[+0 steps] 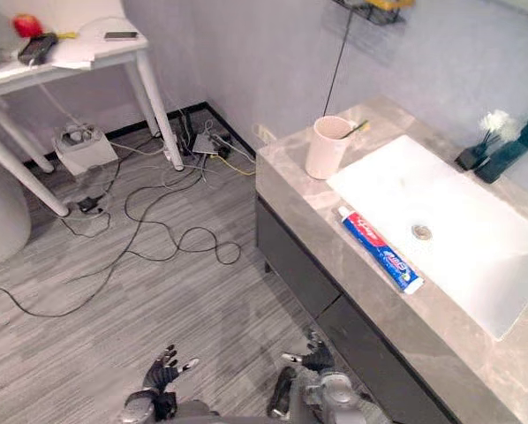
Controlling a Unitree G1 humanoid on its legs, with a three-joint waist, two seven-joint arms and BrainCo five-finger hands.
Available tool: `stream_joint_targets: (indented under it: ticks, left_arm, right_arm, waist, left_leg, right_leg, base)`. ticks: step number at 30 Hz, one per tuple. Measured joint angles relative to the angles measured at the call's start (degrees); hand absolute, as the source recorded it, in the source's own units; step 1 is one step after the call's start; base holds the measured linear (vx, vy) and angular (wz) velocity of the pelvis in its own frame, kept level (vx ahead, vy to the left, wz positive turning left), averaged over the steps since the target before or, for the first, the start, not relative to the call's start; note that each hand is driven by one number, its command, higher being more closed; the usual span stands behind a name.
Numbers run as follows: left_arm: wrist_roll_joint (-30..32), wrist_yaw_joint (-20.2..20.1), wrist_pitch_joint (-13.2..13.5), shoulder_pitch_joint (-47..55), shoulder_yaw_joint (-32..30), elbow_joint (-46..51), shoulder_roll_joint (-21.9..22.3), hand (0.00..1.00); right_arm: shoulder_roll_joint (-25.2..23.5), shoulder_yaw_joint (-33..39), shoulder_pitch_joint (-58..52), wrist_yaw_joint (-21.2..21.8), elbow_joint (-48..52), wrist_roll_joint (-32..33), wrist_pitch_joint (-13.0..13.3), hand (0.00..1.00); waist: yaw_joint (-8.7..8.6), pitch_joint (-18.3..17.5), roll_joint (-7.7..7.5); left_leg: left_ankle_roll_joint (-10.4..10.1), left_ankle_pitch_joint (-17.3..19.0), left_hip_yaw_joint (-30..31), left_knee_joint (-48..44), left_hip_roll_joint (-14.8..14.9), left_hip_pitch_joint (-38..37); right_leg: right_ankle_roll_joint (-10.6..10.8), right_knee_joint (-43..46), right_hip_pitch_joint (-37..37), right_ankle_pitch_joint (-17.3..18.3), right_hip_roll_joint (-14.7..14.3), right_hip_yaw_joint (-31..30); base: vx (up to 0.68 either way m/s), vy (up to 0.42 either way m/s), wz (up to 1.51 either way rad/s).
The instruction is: Organize washtable
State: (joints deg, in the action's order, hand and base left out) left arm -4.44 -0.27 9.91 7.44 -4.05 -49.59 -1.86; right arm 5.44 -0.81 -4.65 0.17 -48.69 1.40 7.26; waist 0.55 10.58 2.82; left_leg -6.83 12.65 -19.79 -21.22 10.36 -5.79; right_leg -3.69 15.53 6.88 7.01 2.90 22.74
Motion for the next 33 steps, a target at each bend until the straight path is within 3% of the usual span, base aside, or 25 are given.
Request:
stream_joint_targets:
  ticks: [3, 4, 6, 8, 10, 12, 13, 14, 17, 21, 24, 27, 29, 31, 32, 33]
  left_arm:
    - [0.1, -0.8, 0.0, -0.2, 0.0, 0.0, 0.0, 0.00]
    - [0.1, -0.9, 0.0, 0.2, 0.0, 0.0, 0.2, 0.00]
    - [0.1, -0.9, 0.1, 0.3, -0.1, 0.1, 0.0, 0.00]
    - [0.1, -0.9, 0.4, 0.5, -0.1, 0.2, -0.1, 0.00]
    - [0.1, -0.8, 0.5, 0.4, -0.1, 0.1, -0.1, 0.00]
    - [0.1, -0.9, 0.5, 0.3, 0.0, -0.1, 0.0, 0.00]
    - [0.0, -0.9, 0.5, 0.3, 0.0, -0.5, 0.2, 0.00]
    - [0.0, -0.7, 0.5, 0.4, 0.0, -0.6, 0.1, 0.00]
    - [0.1, -0.7, 0.6, 0.1, -0.1, -0.4, -0.8, 0.00]
    - [0.1, -0.7, 0.5, 0.5, -0.1, -0.6, -1.1, 0.00]
    - [0.1, -0.8, 0.4, 0.4, 0.0, -0.7, -0.3, 0.00]
    - [0.1, -0.8, 0.3, 0.4, 0.2, -1.8, -0.5, 0.00]
    - [0.1, -0.7, 0.3, 0.0, 0.2, -2.2, -0.7, 0.00]
    - [0.1, -0.8, 0.4, -0.6, 1.4, -2.8, -1.1, 0.00]
    - [0.1, -0.9, 0.3, -1.0, 2.4, -3.6, -2.4, 0.00]
    - [0.1, -0.8, 0.3, -1.2, 2.4, -4.2, -2.2, 0.00]
  right_arm:
    - [0.0, 0.2, -0.9, -0.1, 0.1, 0.2, 0.1, 0.00]
    - [-0.3, 0.2, -0.7, -0.1, 0.2, 0.3, 0.1, 0.00]
    - [-0.4, 0.4, 0.1, -0.2, 0.2, 0.4, 0.2, 0.00]
    - [-0.2, 0.5, 0.2, -0.2, 0.1, 0.4, 0.1, 0.00]
    - [-0.7, 0.5, 0.5, -0.2, 0.2, 0.8, 0.1, 0.00]
    - [-1.0, 0.6, 0.3, -0.2, 0.5, 0.8, 0.1, 0.00]
    - [-0.7, 0.8, -0.2, -0.3, 0.6, 0.8, 0.1, 0.00]
    - [-1.7, 1.0, -1.0, -0.3, 0.9, 0.9, 0.1, 0.00]
    - [-3.7, 1.0, -3.2, 0.0, 3.0, 0.8, 0.1, 0.00]
    - [-5.1, 1.0, -3.2, 0.1, 3.0, 0.8, 0.1, 0.00]
    - [-5.3, 2.0, -2.5, 0.1, 3.2, 0.8, 0.1, 0.00]
    - [-5.5, 2.3, -2.3, 0.1, 3.0, 0.7, -0.4, 0.00]
    - [-5.4, 2.2, -1.6, 0.1, 1.7, 0.7, -1.2, 0.00]
    - [-5.3, 2.1, -1.2, 0.2, 0.4, 0.7, -1.1, 0.00]
    - [-4.7, 2.1, -0.7, 0.1, -0.6, 0.7, -1.0, 0.00]
    - [-4.1, 2.1, -0.4, 0.1, -1.1, 0.7, -1.0, 0.00]
  waist:
    - [0.37, 0.1, -0.39]
    - [0.87, 0.5, -1.27]
    - [1.52, 0.6, -1.35]
    - [1.97, 0.7, -1.51]
    - [1.94, 0.7, -1.49]
    - [1.79, 0.6, -1.09]
    - [1.87, 0.1, -0.30]
    - [1.62, -0.5, -1.64]
    - [1.69, -1.1, -3.58]
    - [1.91, -2.1, -4.32]
    - [1.89, -2.1, -3.71]
    - [1.71, -1.9, -3.45]
    - [1.65, -1.6, -3.64]
    - [1.47, -1.7, -3.80]
    - [1.18, -1.8, -4.47]
    - [1.06, -1.9, -3.93]
  left_leg:
    - [-1.1, -3.4, 1.0, -13.3, 2.9, 2.9]
    - [-0.5, -2.9, 2.9, -20.4, 3.7, 5.8]
    - [1.3, 1.7, 5.4, -23.2, 3.0, 8.8]
    - [2.4, 3.9, 10.3, -18.3, -0.2, 12.3]
    - [2.1, 3.8, 16.7, -10.1, -3.3, 13.5]
    - [0.7, 2.7, 23.9, -0.3, -5.5, 13.6]
    - [1.0, -1.4, 25.5, 1.3, -5.9, 12.9]
    - [2.4, -1.1, 23.8, 1.4, -6.7, 12.1]
    - [4.2, 1.0, 18.7, 1.1, -7.4, 10.6]
    - [6.1, 3.8, 13.0, 0.9, -7.8, 7.8]
    - [7.1, 4.4, 8.4, 1.0, -7.3, 5.9]
    - [7.3, 4.5, 4.3, 3.2, -7.4, 1.6]
    - [7.6, 4.7, 3.1, 5.5, -7.0, -1.1]
    - [7.4, 4.7, 3.1, 6.0, -6.1, -1.0]
    - [6.4, 4.7, 4.9, 6.1, -6.3, -1.0]
    - [6.1, 4.6, 5.9, 6.3, -5.9, -1.0]
  right_leg:
    - [-0.3, -4.1, -5.1, 0.2, -2.3, -2.6]
    - [-0.6, -5.4, -7.0, 0.4, -2.7, -4.6]
    - [-0.9, -6.1, -8.2, 0.6, -3.0, -8.8]
    - [-0.6, -6.7, -9.4, 0.4, -2.8, -13.8]
    - [0.5, -6.7, -9.6, 0.4, -2.8, -17.7]
    - [2.6, -6.3, -8.9, 0.7, -3.0, -21.9]
    - [3.8, -5.5, -8.5, 1.4, -3.4, -24.5]
    - [4.7, -5.8, -8.6, 1.8, -2.8, -26.4]
    - [6.5, -5.1, -8.1, 2.4, -0.9, -29.5]
    - [8.4, -1.7, -7.1, 3.6, 0.1, -32.3]
    - [9.6, 8.0, -1.9, 4.3, 0.3, -30.9]
    - [10.3, 16.9, 2.2, 5.2, 3.5, -20.7]
    - [8.5, 16.7, 2.7, 6.4, 5.4, -12.7]
    - [7.8, 13.3, 3.6, 5.9, 5.0, -10.3]
    - [6.0, 8.2, 3.1, 3.2, 4.7, -10.1]
    - [5.5, 7.8, 2.4, 2.9, 4.0, -9.9]
  base:
    - [0.24, -0.066, -0.47]
    - [0.20, -0.003, -0.89]
    - [0.17, 0.037, -1.06]
    - [0.14, 0.106, -1.11]
    - [0.10, 0.194, -1.20]
    - [0.08, 0.291, -1.25]
    - [0.07, 0.304, -1.15]
    - [0.11, 0.331, -1.04]
    - [0.11, 0.218, -0.68]
    - [0.15, 0.179, -0.79]
    - [0.13, 0.118, -0.72]
    - [0.12, 0.079, -0.68]
    - [0.13, -0.012, -0.34]
    - [0.13, -0.101, -0.07]
    - [0.18, -0.174, -0.01]
    - [0.18, -0.193, -0.06]
